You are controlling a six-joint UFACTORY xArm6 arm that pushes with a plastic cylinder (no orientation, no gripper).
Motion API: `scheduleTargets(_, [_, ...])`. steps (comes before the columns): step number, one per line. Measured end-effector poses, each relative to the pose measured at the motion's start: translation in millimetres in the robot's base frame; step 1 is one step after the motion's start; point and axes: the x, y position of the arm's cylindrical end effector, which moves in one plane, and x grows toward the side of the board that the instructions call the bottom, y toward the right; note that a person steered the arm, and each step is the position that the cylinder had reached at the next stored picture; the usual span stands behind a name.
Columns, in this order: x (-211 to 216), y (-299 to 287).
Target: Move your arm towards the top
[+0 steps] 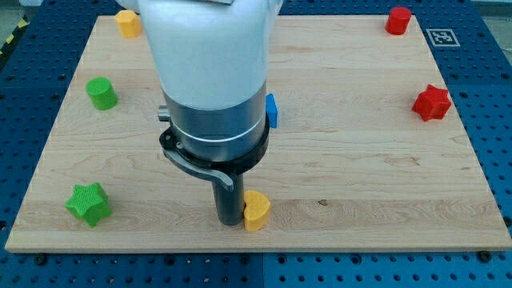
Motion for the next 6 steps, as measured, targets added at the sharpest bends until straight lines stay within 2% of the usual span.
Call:
scheduleTargets(1, [0.0,0.0])
scheduleTargets(2, [-25.6,-4.1])
scheduleTargets(6, [-241.5,-74.9])
